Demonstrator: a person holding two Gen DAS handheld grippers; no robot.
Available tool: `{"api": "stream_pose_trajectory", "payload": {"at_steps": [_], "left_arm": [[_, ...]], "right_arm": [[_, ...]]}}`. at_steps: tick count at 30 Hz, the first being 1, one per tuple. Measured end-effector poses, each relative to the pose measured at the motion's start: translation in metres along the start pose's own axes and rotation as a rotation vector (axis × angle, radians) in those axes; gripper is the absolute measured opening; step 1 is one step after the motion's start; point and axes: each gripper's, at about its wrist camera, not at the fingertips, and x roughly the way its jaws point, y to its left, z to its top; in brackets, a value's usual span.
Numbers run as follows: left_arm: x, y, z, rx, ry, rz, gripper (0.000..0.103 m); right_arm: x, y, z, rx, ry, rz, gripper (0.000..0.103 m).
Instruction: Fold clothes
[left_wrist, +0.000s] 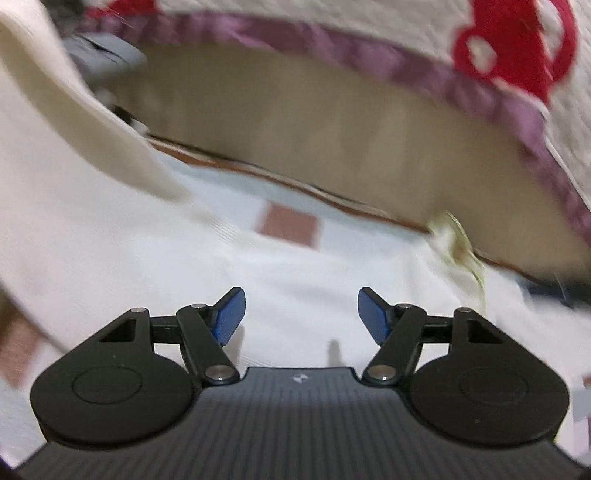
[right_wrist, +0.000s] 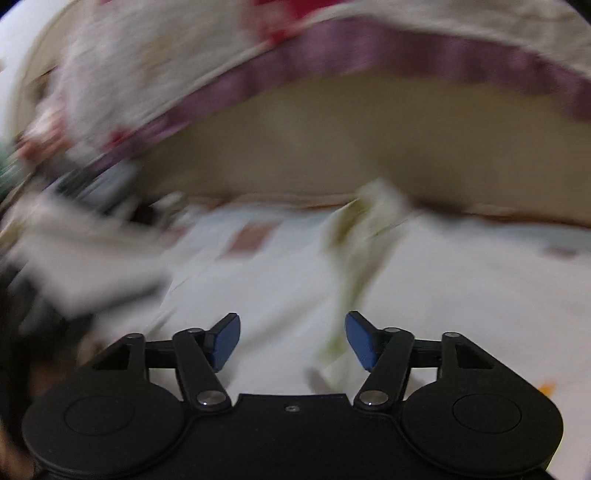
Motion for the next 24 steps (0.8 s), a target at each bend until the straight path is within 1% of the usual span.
{"api": "stream_pose_trajectory", "payload": {"at_steps": [1, 2, 3, 4, 6, 9, 12, 13, 14, 15, 18, 19, 21, 22, 23, 24], "left_arm": [[0.005, -0.004, -0.003, 0.017, 0.004, -0.020, 0.067], [0.008, -0.007, -0.003, 0.031, -0.002, -0.024, 0.067], [0.012, -0.008, -0.002, 0.038, -0.013, -0.030, 0.067], [0.015, -0.010, -0.001, 0.043, -0.024, -0.034, 0.067], [0.022, -0.007, 0.001, 0.025, -0.046, -0.037, 0.067], [0.028, -0.006, -0.001, 0.004, -0.065, -0.030, 0.067], [0.029, -0.013, -0.006, 0.042, -0.073, -0.006, 0.067], [0.031, -0.016, -0.007, 0.054, -0.074, 0.005, 0.067], [0.032, -0.018, -0.007, 0.063, -0.075, 0.012, 0.067], [0.032, -0.021, -0.006, 0.066, -0.077, 0.005, 0.067], [0.030, -0.033, -0.004, 0.090, -0.093, -0.032, 0.067], [0.028, -0.039, -0.003, 0.108, -0.104, -0.041, 0.067], [0.023, -0.053, -0.001, 0.161, -0.138, -0.049, 0.068], [0.020, -0.061, -0.001, 0.193, -0.164, -0.015, 0.068], [0.020, -0.069, -0.003, 0.232, -0.187, 0.065, 0.068], [0.023, -0.076, -0.005, 0.275, -0.183, 0.146, 0.069]], "right_arm": [[0.009, -0.009, 0.012, -0.007, -0.011, -0.042, 0.069], [0.017, -0.017, 0.025, -0.014, -0.021, -0.084, 0.069], [0.025, -0.027, 0.036, -0.030, -0.023, -0.115, 0.069], [0.034, -0.036, 0.044, -0.048, -0.013, -0.126, 0.069], [0.056, -0.045, 0.057, -0.070, 0.016, -0.118, 0.069], [0.091, -0.053, 0.070, -0.089, 0.064, -0.062, 0.070], [0.114, -0.053, 0.065, -0.164, 0.049, -0.107, 0.070], [0.116, -0.054, 0.061, -0.192, 0.034, -0.120, 0.057], [0.116, -0.055, 0.055, -0.214, 0.017, -0.125, 0.037], [0.108, -0.057, 0.048, -0.224, -0.008, -0.117, 0.006], [0.063, -0.063, 0.027, -0.218, -0.110, -0.059, 0.005], [0.046, -0.066, 0.018, -0.215, -0.130, -0.045, 0.005], [0.010, -0.072, -0.005, -0.204, -0.140, -0.030, 0.005], [-0.008, -0.075, -0.016, -0.199, -0.145, -0.023, 0.004], [-0.023, -0.079, -0.029, -0.187, -0.132, -0.018, 0.004], [-0.032, -0.086, -0.045, -0.159, -0.097, -0.019, 0.005]]}}
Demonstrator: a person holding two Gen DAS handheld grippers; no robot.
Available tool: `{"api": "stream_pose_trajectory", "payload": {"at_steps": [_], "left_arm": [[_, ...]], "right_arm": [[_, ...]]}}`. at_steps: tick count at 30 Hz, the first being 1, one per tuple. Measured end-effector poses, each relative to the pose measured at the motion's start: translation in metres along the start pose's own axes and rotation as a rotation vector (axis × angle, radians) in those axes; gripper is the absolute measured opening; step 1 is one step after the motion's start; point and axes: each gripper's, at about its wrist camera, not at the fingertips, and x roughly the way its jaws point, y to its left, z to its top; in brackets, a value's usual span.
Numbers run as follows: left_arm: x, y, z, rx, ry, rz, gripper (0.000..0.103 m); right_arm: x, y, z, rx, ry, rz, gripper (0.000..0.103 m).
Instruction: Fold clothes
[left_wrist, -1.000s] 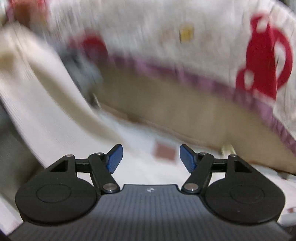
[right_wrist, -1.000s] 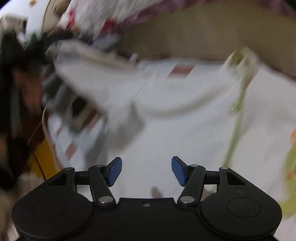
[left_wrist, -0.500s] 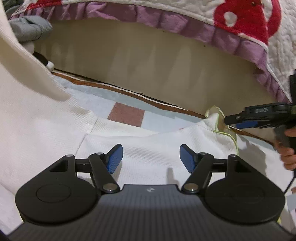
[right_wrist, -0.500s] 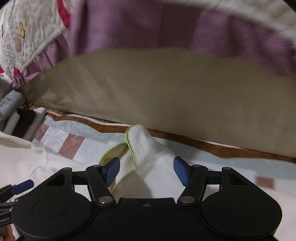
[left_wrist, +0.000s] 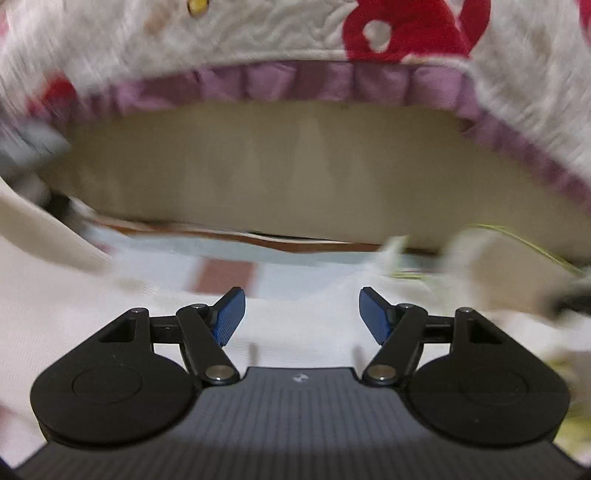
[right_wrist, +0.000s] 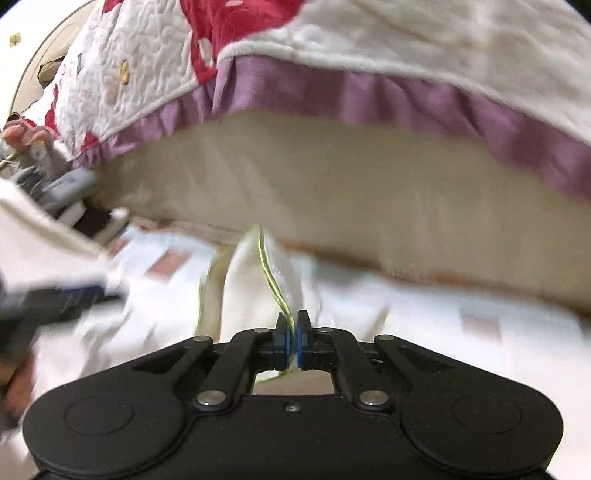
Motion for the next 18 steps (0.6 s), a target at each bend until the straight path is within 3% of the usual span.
{"api": "stream_pose_trajectory", "payload": {"at_steps": [2, 5, 10, 14, 16, 18], "left_arm": [[0.003, -0.004, -0.006, 0.043, 0.025, 0.032, 0.069], [0.000, -0.005, -0.007, 0.011, 0.046, -0.032, 0.069], [0.013, -0.036, 0.008, 0.136, 0.049, -0.142, 0.069], [0.052, -0.049, 0.035, 0.105, 0.088, -0.176, 0.070], [0.075, -0.052, 0.051, 0.044, 0.141, -0.165, 0.070], [0.094, -0.061, 0.061, 0.067, 0.206, -0.194, 0.070]], "right_arm": [[-0.013, -0.009, -0.029, 0.076, 0.077, 0.000, 0.005], [-0.012, -0.020, -0.057, 0.184, 0.144, 0.020, 0.005], [0.002, -0.004, -0.055, 0.093, 0.149, 0.012, 0.005], [0.004, -0.004, -0.056, 0.061, 0.144, 0.013, 0.005], [0.004, -0.009, -0.055, 0.068, 0.135, 0.025, 0.005], [0.004, -0.012, -0.054, 0.058, 0.119, 0.035, 0.005]]}}
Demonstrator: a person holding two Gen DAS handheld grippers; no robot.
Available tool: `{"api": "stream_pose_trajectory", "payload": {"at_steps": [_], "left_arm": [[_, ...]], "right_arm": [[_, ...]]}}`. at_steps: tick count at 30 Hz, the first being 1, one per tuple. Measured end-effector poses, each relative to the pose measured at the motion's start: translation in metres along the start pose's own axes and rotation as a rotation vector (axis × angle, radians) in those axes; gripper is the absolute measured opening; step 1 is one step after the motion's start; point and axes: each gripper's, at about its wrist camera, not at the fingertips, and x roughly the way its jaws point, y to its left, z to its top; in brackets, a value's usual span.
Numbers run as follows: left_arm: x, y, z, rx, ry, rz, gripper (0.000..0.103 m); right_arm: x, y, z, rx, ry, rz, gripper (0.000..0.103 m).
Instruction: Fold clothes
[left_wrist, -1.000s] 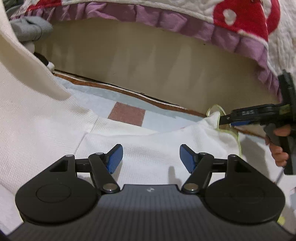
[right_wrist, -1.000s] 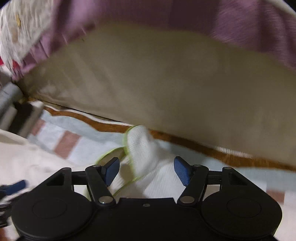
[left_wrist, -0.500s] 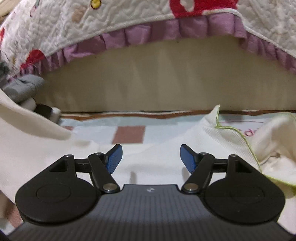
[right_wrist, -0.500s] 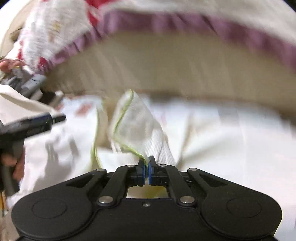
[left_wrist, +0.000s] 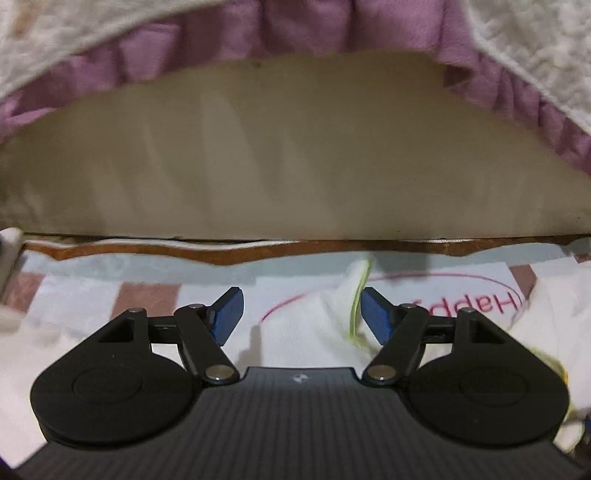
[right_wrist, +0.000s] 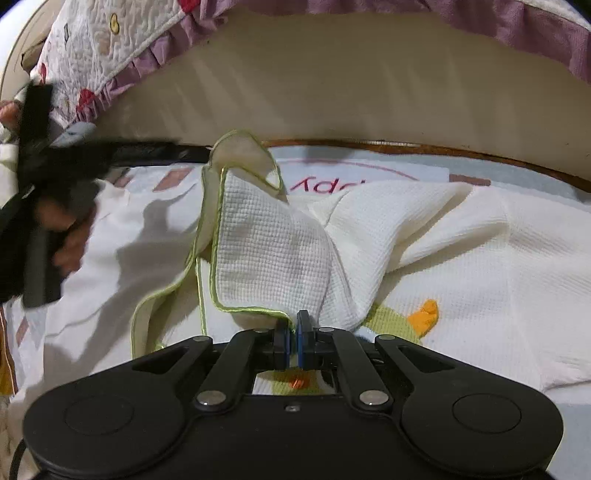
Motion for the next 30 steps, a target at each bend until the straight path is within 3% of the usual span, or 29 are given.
{"api": "stream_pose_trajectory", "payload": {"at_steps": [3, 5, 6, 7, 8, 11, 12, 14, 16, 17, 18, 19, 23, 24, 26, 28, 30], "left_arm": [[0.027, -0.007, 0.016, 0.073, 0.109, -0.082, 0.070], [0.041, -0.013, 0.011, 0.098, 0.181, -0.061, 0.070], [0.045, -0.015, 0.008, 0.110, 0.192, -0.038, 0.062], [0.040, -0.015, 0.007, 0.125, 0.154, -0.017, 0.026], [0.035, -0.016, 0.005, 0.140, 0.116, 0.003, 0.002], [0.020, -0.016, 0.002, 0.178, -0.007, 0.062, 0.004], [0.008, -0.014, 0.005, 0.163, -0.090, 0.071, 0.004], [-0.006, -0.012, 0.011, 0.141, -0.196, 0.155, 0.004], [-0.012, -0.006, 0.017, 0.071, -0.271, 0.227, 0.004], [-0.010, -0.001, 0.017, 0.008, -0.292, 0.255, 0.004], [-0.008, 0.004, 0.018, -0.055, -0.313, 0.282, 0.004], [-0.005, 0.009, 0.018, -0.111, -0.321, 0.307, 0.004], [0.044, 0.021, 0.012, -0.189, -0.124, 0.361, 0.008], [0.050, 0.019, 0.011, -0.164, -0.075, 0.371, 0.012], [0.037, 0.010, 0.007, -0.125, -0.111, 0.354, 0.024], [0.019, 0.000, 0.004, -0.091, -0.175, 0.305, 0.060], [0.000, -0.011, 0.004, -0.064, -0.236, 0.220, 0.063]], "right_arm": [[0.001, -0.004, 0.003, -0.023, -0.025, 0.014, 0.005], [0.001, -0.008, 0.006, -0.048, -0.054, 0.019, 0.005], [0.000, -0.012, 0.010, -0.074, -0.086, 0.015, 0.006], [-0.001, -0.016, 0.014, -0.099, -0.119, 0.011, 0.006], [-0.002, -0.021, 0.018, -0.093, -0.146, 0.021, 0.006], [-0.008, -0.042, 0.026, 0.016, -0.212, 0.090, 0.006], [-0.010, -0.046, 0.027, 0.043, -0.232, 0.113, 0.006], [-0.013, -0.051, 0.029, 0.100, -0.278, 0.163, 0.006], [-0.015, -0.054, 0.028, 0.167, -0.361, 0.218, 0.021], [-0.015, -0.054, 0.028, 0.190, -0.385, 0.222, 0.037], [-0.016, -0.053, 0.028, 0.203, -0.388, 0.213, 0.068], [-0.016, -0.053, 0.028, 0.215, -0.390, 0.203, 0.072], [-0.012, -0.067, 0.032, 0.245, -0.345, 0.075, 0.071], [-0.010, -0.073, 0.033, 0.262, -0.330, 0.040, 0.071], [-0.007, -0.089, 0.033, 0.292, -0.298, -0.038, 0.071], [-0.008, -0.104, 0.036, 0.325, -0.258, -0.139, 0.071], [-0.013, -0.124, 0.040, 0.393, -0.231, -0.218, 0.071]]}}
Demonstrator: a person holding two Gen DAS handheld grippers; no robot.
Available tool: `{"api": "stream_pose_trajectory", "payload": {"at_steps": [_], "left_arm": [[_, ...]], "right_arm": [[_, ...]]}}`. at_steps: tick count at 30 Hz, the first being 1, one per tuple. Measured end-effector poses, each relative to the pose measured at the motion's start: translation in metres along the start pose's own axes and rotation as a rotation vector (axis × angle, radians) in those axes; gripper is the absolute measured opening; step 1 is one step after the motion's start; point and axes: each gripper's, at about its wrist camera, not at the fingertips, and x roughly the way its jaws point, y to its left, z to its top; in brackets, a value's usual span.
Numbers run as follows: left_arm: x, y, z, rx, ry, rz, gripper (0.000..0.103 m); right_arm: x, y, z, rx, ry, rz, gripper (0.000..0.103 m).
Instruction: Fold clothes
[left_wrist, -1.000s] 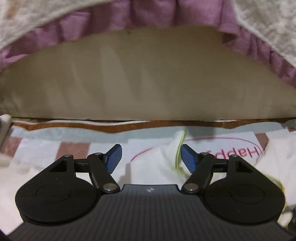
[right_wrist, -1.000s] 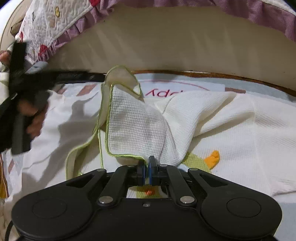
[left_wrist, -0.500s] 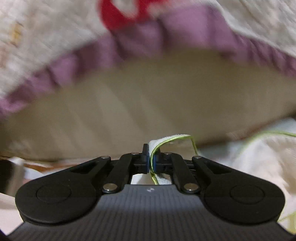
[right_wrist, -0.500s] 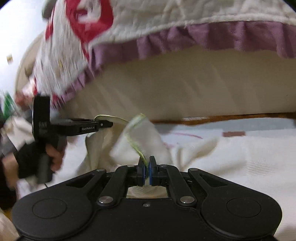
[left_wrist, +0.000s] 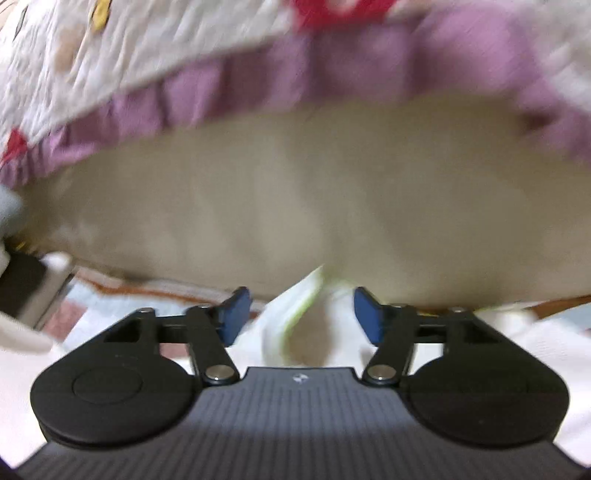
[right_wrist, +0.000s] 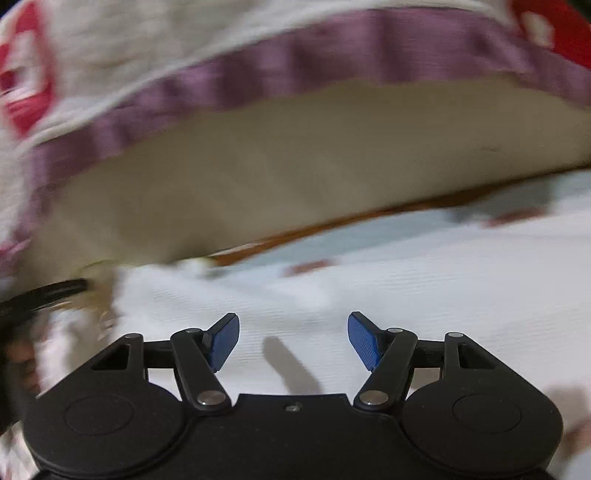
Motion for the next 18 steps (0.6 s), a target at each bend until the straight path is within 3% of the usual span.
{"api": "stream_pose_trajectory", "payload": {"at_steps": [2, 4, 7, 12, 18], "left_arm": [[-0.008, -0.010, 0.007, 0.008, 0.000, -0.113, 0.063], [-0.001, -0.021, 0.012, -0.023, 0.066, -0.250, 0.063], [0.021, -0.039, 0.012, -0.084, 0.150, -0.346, 0.064], [0.048, -0.080, 0.005, 0.045, 0.166, -0.329, 0.064], [0.069, -0.095, -0.005, 0.069, 0.302, -0.347, 0.064]], "right_arm": [[-0.004, -0.022, 0.010, 0.079, 0.002, -0.063, 0.071], [-0.010, -0.045, 0.019, 0.160, 0.003, -0.132, 0.071], [-0.021, -0.074, 0.027, 0.232, -0.008, -0.202, 0.071], [-0.033, -0.105, 0.033, 0.311, -0.013, -0.271, 0.071], [-0.022, -0.096, 0.029, 0.255, 0.012, -0.253, 0.071]]}}
